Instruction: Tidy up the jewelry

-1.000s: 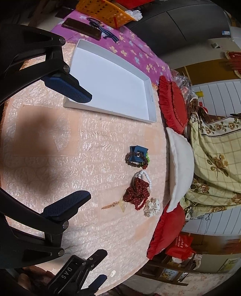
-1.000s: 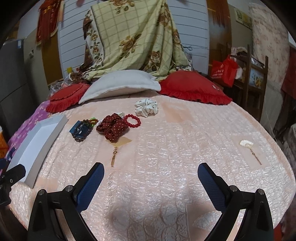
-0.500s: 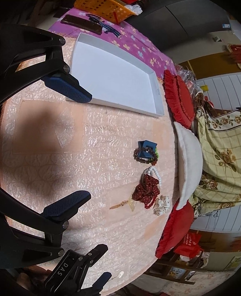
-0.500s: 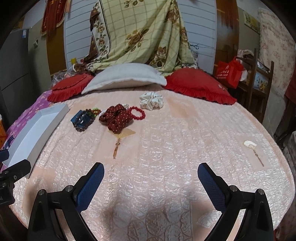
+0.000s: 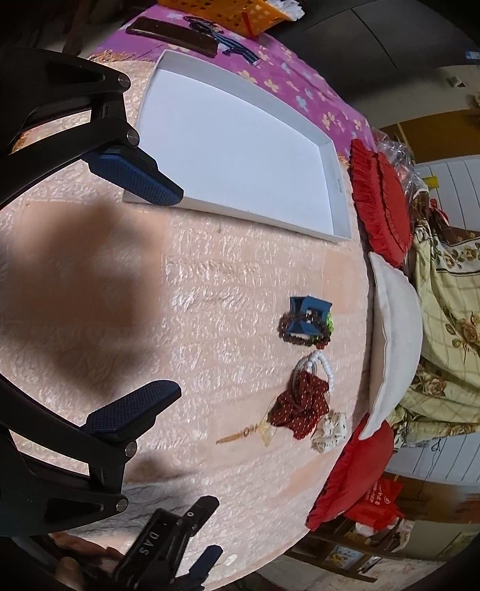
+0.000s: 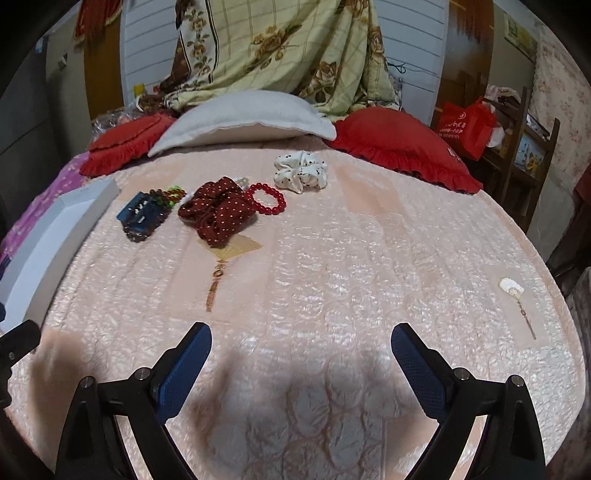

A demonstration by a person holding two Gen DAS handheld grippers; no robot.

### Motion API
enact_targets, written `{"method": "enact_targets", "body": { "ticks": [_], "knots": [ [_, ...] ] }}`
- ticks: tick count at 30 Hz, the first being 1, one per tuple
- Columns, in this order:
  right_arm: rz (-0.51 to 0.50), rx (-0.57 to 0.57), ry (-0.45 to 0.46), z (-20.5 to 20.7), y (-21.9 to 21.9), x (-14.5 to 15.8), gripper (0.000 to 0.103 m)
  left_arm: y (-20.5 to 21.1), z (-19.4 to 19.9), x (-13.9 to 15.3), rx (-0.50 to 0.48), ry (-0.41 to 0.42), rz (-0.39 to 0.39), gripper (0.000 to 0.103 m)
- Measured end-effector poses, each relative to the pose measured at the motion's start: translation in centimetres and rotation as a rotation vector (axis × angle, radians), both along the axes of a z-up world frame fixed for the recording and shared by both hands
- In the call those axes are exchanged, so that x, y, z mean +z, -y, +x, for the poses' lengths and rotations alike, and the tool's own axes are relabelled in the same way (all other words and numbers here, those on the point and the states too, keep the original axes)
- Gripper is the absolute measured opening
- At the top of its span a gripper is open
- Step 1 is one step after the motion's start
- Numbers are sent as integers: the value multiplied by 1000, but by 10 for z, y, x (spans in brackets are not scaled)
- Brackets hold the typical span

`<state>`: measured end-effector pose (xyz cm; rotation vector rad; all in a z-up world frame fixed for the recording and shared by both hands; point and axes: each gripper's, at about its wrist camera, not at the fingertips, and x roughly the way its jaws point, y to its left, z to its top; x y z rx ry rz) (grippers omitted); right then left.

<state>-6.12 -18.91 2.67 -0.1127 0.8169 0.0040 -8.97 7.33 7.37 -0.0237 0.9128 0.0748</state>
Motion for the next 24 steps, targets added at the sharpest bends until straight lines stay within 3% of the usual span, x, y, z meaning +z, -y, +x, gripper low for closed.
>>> {"method": "enact_targets", "body": {
  "ticks": [15,22,24],
  "knots": [
    [-94,13,-20,37,-7,0,97,-12,26,-3,21,-11,2,96],
    [-55,17,-45,55,0,-4,97,-25,49,6,10,-12,-35,96],
    [-6,19,-65,64,6,-3,97,-31,62,13,-7,-14,-83,87]
  ]
}}
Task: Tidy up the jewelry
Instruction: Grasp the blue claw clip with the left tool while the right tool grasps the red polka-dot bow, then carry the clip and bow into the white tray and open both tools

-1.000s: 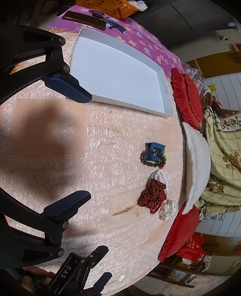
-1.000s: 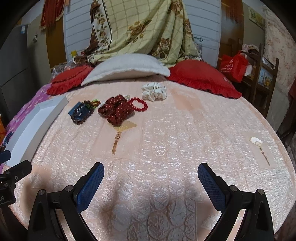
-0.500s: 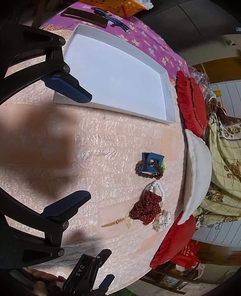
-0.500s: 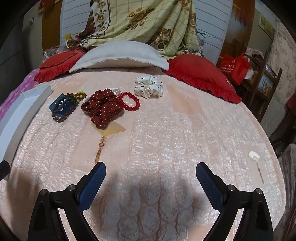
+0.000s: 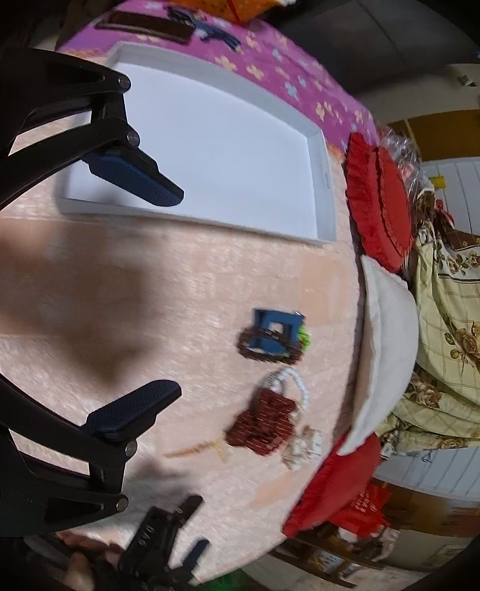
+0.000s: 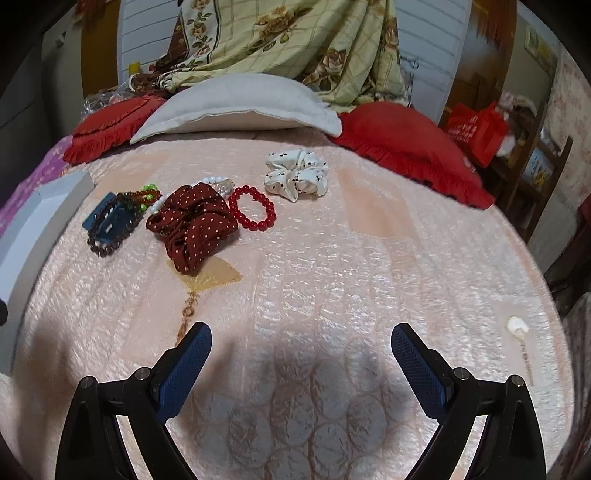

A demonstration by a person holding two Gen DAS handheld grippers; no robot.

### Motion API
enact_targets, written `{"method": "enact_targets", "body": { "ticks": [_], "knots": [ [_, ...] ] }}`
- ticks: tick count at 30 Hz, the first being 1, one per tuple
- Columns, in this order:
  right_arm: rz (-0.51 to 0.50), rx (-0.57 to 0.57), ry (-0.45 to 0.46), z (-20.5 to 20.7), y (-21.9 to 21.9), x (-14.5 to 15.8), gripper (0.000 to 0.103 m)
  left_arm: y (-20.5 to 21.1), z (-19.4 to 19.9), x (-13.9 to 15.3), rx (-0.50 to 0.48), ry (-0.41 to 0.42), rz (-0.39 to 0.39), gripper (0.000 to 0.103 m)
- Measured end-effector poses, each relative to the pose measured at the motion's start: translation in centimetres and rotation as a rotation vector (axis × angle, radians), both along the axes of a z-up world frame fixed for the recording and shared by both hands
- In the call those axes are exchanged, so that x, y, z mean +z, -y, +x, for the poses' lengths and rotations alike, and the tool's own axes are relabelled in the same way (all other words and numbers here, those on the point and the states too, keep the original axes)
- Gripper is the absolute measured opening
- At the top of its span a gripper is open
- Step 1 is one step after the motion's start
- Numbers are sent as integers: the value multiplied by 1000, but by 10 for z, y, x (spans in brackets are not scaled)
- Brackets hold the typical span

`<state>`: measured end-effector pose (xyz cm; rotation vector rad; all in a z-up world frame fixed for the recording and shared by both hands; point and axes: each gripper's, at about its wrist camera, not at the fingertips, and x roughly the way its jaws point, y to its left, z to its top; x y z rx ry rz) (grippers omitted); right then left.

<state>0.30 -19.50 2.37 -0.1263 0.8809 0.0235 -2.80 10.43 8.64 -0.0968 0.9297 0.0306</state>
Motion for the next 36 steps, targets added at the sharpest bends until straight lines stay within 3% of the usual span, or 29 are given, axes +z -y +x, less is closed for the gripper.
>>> {"method": "enact_targets", "body": {
  "ticks": [2,7,11,12,14,16,23,24,27,29,31,33,36],
  "knots": [
    [67,6,-16,11,7,2,95,-8,21,6,-24,-22,-72,72],
    [207,21,-69,39,19,3,76,-18,73,11,-34,-57,-137,70],
    [302,53,-84,60,21,1,72,-21,114,-1,-59,-97,-166,69],
    [321,65,-87,63,19,0,72,-22,121,-5,-62,-108,-178,67],
    [371,96,-95,69,13,-2,72,-25,141,-16,-73,-138,-232,49],
    [415,129,-105,75,5,-4,72,-28,155,-26,-74,-163,-279,47],
    [423,196,-123,94,-30,-16,72,-26,188,-52,-84,-215,-339,46],
    [420,199,-127,97,-35,-18,72,-24,190,-55,-87,-221,-338,44],
    [396,203,-128,105,-47,-24,72,-24,195,-61,-94,-232,-374,26],
    [396,207,-130,108,-49,-26,56,-26,194,-61,-93,-225,-382,13],
    [412,207,-147,110,-50,-28,24,-25,190,-58,-105,-220,-393,13],
    [426,207,-148,109,-50,-28,13,-20,183,-53,-111,-207,-357,13],
    [428,206,-129,101,-47,-20,8,-9,167,-40,-118,-174,-283,13]
  ]
}}
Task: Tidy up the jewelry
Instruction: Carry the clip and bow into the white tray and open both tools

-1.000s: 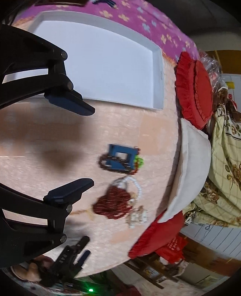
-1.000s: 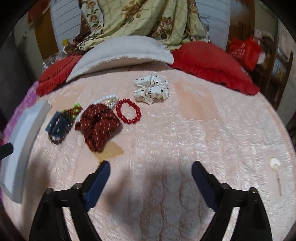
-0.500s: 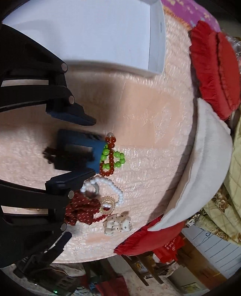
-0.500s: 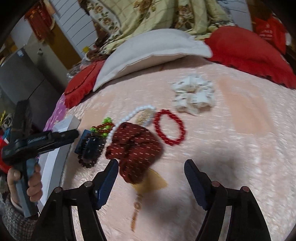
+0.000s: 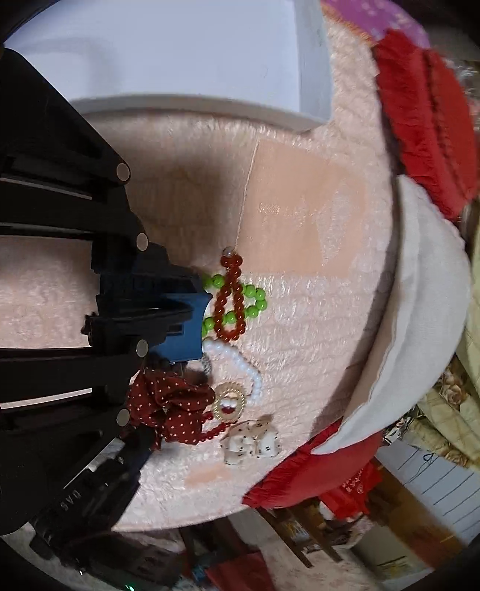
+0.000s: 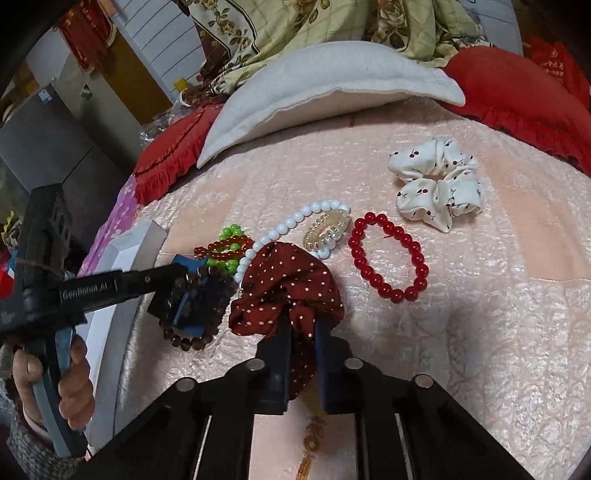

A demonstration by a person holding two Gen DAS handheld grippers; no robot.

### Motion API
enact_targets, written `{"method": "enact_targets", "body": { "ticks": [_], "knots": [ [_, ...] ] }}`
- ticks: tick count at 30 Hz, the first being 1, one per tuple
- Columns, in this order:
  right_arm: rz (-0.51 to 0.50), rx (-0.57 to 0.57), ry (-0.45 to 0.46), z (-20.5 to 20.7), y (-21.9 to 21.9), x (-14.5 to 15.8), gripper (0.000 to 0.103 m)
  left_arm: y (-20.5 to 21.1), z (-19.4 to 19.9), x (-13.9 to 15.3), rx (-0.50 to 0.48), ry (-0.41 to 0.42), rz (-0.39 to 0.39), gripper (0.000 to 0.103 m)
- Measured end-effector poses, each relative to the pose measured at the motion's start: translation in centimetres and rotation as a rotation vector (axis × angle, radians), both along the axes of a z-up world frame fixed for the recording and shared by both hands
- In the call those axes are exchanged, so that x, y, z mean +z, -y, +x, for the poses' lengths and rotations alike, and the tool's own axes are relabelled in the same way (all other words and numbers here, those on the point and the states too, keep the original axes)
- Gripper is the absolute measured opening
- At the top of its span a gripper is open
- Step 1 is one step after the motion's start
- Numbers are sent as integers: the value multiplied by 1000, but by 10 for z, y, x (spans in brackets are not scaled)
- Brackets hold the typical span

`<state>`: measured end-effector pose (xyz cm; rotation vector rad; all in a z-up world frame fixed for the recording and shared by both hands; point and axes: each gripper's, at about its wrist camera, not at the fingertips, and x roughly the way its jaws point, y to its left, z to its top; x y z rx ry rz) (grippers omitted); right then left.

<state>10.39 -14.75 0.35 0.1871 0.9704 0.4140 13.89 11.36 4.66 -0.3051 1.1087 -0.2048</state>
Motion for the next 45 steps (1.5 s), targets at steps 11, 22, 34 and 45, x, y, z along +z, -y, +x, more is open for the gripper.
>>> {"method": "enact_targets", "body": {
  "ticks": [11,22,34,45],
  "knots": [
    [-159,-26,158,-71,13,55,6,59,-113,107,-1,479,590,13],
    [-151,-23,191,-130,22,77,6,41,-166,137,-27,543,505,13],
    [-58,75,144,-141,-13,91,6,-51,-154,126,110,344,198,13],
    [41,239,59,-87,-130,102,6,-178,-96,75,281,155,180,13]
  ]
}}
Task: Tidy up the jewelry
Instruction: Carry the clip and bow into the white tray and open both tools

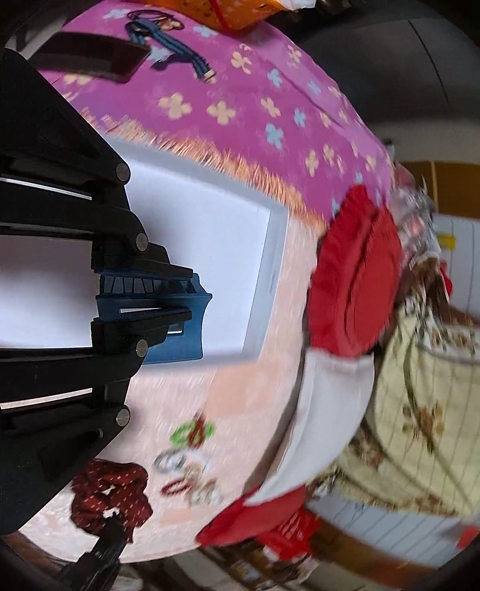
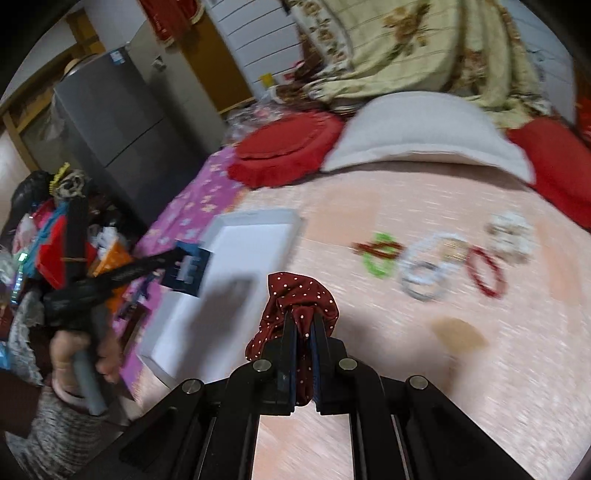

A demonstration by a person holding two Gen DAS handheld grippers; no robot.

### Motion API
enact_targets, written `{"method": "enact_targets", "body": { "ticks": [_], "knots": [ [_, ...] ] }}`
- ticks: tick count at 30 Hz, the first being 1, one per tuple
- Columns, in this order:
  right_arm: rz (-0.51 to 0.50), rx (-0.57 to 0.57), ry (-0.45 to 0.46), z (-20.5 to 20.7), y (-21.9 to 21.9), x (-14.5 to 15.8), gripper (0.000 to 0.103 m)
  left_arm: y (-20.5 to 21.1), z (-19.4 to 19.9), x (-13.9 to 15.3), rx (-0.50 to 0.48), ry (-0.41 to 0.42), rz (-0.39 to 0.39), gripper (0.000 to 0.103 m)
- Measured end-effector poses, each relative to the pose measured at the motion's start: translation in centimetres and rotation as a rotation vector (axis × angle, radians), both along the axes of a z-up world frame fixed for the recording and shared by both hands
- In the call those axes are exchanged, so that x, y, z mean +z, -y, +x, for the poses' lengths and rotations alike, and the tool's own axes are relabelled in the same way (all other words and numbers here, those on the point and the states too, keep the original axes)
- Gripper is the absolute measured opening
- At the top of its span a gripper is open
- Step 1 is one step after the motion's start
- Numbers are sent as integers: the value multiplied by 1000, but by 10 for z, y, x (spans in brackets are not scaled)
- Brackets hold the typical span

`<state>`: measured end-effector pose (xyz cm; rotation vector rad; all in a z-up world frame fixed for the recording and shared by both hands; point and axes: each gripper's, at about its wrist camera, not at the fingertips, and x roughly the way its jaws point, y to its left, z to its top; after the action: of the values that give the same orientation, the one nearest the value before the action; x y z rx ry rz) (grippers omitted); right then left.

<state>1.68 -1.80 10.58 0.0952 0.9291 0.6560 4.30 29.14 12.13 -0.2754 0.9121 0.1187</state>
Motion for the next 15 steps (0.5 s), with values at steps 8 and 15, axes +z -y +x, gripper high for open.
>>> {"method": "enact_targets", "body": {
  "ticks": [8,15],
  "knots": [
    [-39,91,-62,78,-122,-32,6,-60,63,-42,70,-67,-18,13],
    [-98,73,-89,130,-171,-74,6,-83,95,-64,96,-94,-7,13]
  ]
}}
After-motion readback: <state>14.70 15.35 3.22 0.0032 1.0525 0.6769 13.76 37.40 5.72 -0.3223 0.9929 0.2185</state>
